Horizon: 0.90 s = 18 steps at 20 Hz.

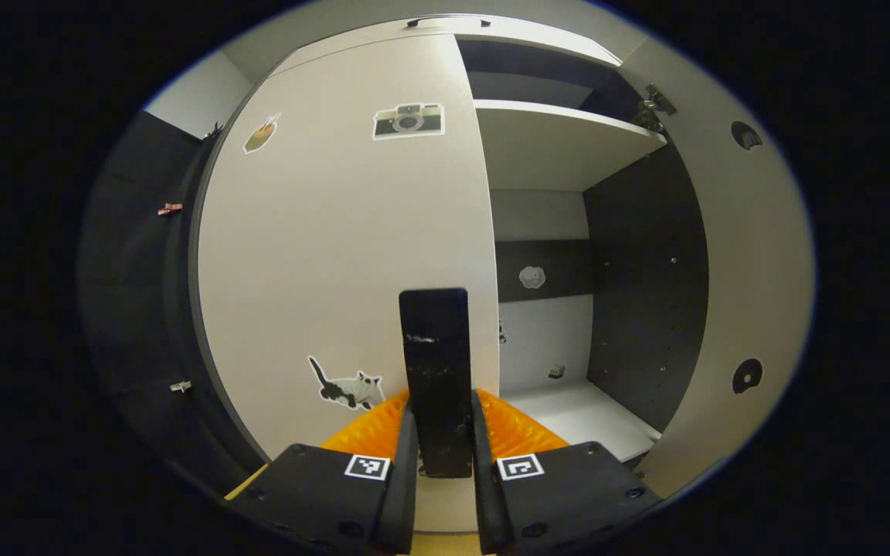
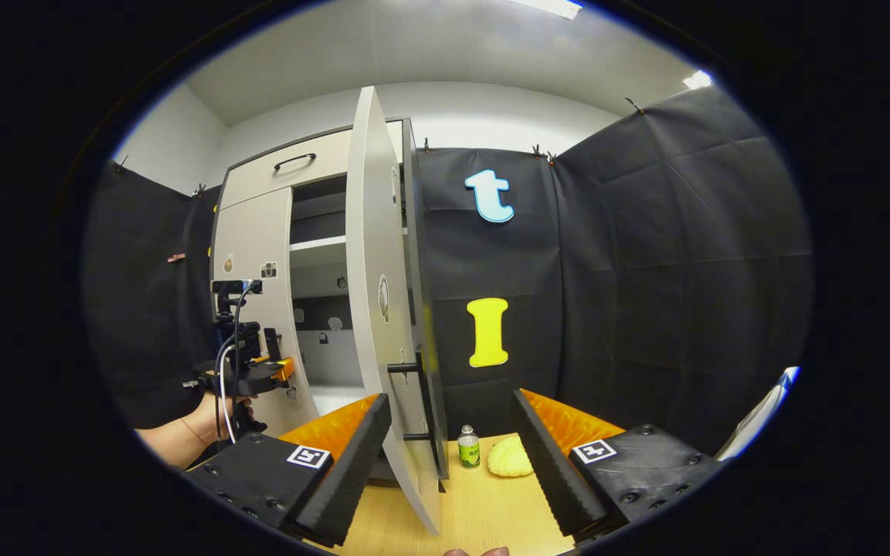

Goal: Open the right door of the double-door shoe cabinet with the right hand, and open the left door with the left hand.

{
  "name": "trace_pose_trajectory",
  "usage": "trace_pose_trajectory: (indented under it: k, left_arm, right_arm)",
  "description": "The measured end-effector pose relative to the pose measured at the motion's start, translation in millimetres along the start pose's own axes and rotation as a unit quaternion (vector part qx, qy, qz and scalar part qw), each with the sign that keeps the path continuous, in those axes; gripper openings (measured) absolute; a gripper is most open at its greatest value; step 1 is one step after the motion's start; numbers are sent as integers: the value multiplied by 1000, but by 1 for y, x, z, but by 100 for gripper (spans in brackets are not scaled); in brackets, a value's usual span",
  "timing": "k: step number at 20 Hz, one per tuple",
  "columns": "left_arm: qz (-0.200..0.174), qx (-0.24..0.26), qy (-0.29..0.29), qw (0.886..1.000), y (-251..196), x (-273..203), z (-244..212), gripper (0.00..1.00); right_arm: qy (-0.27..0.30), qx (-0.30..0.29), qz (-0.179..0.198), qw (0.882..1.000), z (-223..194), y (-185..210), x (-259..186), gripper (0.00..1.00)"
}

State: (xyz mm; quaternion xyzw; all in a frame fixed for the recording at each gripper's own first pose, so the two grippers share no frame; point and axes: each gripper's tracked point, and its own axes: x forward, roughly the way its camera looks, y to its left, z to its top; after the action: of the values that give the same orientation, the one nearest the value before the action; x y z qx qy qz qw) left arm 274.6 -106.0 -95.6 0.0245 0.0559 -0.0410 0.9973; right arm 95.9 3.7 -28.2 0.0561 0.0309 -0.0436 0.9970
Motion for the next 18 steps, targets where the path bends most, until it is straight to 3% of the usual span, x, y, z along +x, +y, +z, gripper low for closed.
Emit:
trace_pose_trajectory:
  k: [3, 8, 11, 18]
  left_arm:
    - [-14, -45, 25, 999, -2, -1, -3, 36]
    - [-39, -48, 40, 997, -1, -7, -4, 20]
    - [-60, -42, 40, 997, 4, -24, -4, 19]
    - [-58, -39, 21, 997, 21, -74, -14, 19]
  right_arm:
    - [-5, 4, 3, 1000, 3, 4, -4, 98]
    - [-12, 1, 15, 1000, 9, 17, -15, 98]
    - [-15, -3, 19, 1000, 10, 24, -19, 98]
    - [-19, 2, 17, 1000, 13, 30, -32, 98]
